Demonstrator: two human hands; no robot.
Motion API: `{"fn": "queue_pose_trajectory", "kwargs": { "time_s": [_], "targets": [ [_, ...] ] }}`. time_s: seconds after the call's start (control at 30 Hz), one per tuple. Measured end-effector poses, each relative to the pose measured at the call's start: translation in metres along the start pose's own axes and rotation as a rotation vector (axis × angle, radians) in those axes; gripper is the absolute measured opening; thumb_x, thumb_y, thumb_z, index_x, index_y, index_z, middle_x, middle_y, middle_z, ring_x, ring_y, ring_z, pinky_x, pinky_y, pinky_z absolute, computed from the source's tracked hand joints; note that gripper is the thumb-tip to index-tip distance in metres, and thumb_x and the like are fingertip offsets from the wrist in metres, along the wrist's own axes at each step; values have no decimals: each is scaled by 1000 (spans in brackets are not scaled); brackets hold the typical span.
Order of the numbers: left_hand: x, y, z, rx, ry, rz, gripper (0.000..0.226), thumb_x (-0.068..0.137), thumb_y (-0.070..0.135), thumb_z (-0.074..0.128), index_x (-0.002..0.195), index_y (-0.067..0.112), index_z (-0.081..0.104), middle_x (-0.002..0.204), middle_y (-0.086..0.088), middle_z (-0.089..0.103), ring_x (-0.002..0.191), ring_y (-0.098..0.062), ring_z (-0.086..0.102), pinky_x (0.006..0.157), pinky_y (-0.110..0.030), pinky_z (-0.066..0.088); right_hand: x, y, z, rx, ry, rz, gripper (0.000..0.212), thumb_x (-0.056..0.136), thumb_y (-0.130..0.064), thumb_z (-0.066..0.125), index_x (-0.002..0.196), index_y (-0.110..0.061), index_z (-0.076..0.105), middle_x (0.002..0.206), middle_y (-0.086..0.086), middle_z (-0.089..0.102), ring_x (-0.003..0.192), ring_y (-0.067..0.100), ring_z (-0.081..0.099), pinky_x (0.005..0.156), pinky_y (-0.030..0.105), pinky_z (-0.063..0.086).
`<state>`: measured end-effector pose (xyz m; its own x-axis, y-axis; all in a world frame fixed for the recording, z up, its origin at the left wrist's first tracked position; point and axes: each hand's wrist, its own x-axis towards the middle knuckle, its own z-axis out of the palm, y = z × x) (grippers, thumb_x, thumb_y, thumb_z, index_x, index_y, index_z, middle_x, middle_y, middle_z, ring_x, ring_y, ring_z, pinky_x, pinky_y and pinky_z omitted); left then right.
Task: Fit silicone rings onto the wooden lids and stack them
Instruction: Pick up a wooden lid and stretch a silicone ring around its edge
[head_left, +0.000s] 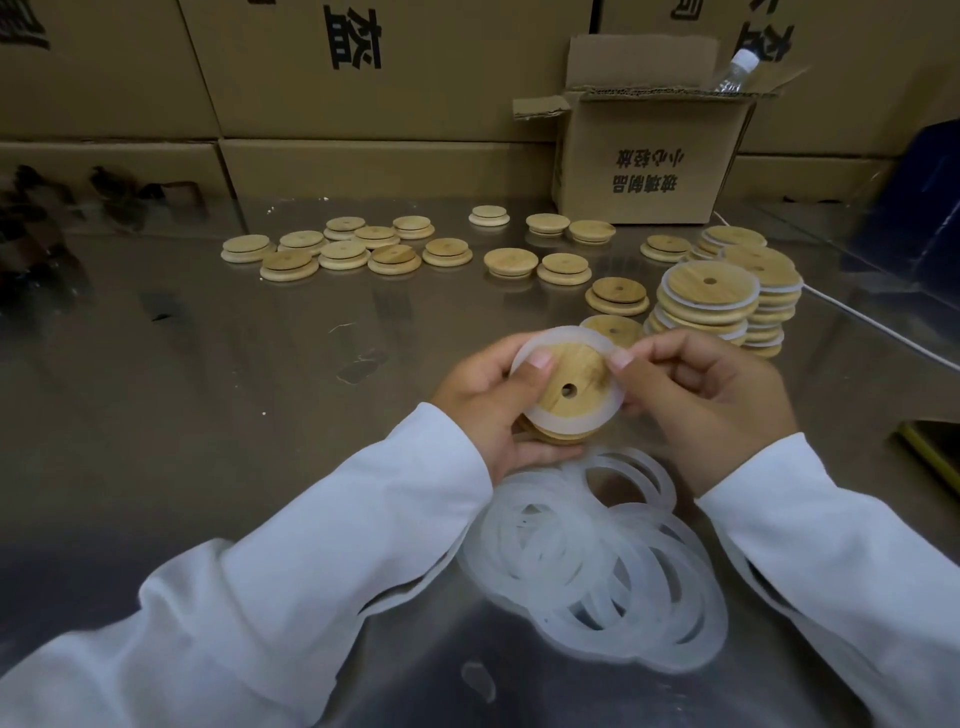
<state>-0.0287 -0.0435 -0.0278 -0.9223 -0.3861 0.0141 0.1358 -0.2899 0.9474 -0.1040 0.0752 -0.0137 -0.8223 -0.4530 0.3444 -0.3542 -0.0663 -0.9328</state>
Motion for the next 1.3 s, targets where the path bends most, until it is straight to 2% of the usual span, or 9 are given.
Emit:
{"fn": "queue_pose_trajectory", "kwargs": {
  "time_s": [0.13, 0.37, 0.5, 0.57, 0.77, 1.07, 1.23, 1.3],
  "targets": [
    [2, -2, 0, 4, 30, 11, 16, 93, 17, 44, 97, 9, 57, 103, -20, 59, 91, -32, 61, 67, -39, 57, 1, 2, 0, -3, -20, 33, 11, 78, -10, 65, 69, -15, 65, 57, -6, 63, 51, -2, 56, 54, 7, 46],
    [3, -3, -4, 34, 55, 96, 15, 89, 17, 50, 89, 14, 65, 87, -11, 65, 82, -25, 65, 68, -37, 59, 2, 3, -1, 31, -56, 73, 10, 79, -12, 64, 70, -16, 65, 53, -8, 64, 50, 0, 56, 53, 9, 46],
    [2, -5, -7, 62, 31, 172, 20, 77, 24, 57, 92, 15, 67, 80, -4, 70, 78, -19, 68, 68, -33, 58, 1, 3, -1, 29, -29, 38, 12, 78, -11, 66, 68, -17, 66, 53, -7, 63, 50, 0, 55, 54, 8, 45],
    [2, -5, -8, 87, 23, 230, 27, 72, 27, 57, 94, 14, 66, 81, -2, 70, 79, -17, 67, 69, -32, 57, 2, 2, -2, 21, -17, 23, 12, 78, -11, 66, 68, -18, 66, 59, -5, 63, 52, 0, 55, 55, 9, 46],
    [3, -5, -10, 111, 41, 308, 27, 72, 27, 56, 95, 17, 65, 84, 1, 70, 83, -16, 67, 69, -29, 56, 1, 2, -3, -37, -66, -39, 11, 79, -11, 64, 71, -19, 64, 70, -1, 64, 59, 0, 55, 61, 8, 47],
    [1, -6, -7, 41, 72, 216, 30, 72, 27, 58, 97, 13, 66, 88, -6, 70, 86, -22, 68, 71, -36, 58, -1, 2, 0, 2, -72, -35, 8, 79, -7, 64, 76, -15, 62, 72, 1, 63, 63, 5, 58, 62, 11, 49],
    [2, -4, -3, -71, 126, 127, 17, 84, 20, 54, 95, 12, 64, 103, -16, 64, 96, -29, 64, 72, -39, 58, -4, 7, 5, -21, -22, 21, 9, 76, -12, 67, 75, -14, 58, 74, 4, 63, 66, 17, 60, 65, 23, 50],
    [2, -4, -2, -104, 121, 93, 21, 80, 20, 57, 96, 9, 63, 107, -20, 62, 100, -33, 62, 71, -40, 58, -3, 9, 5, -46, -11, 24, 10, 78, -10, 65, 71, -14, 59, 68, 2, 64, 62, 12, 61, 63, 20, 50]
  ]
}}
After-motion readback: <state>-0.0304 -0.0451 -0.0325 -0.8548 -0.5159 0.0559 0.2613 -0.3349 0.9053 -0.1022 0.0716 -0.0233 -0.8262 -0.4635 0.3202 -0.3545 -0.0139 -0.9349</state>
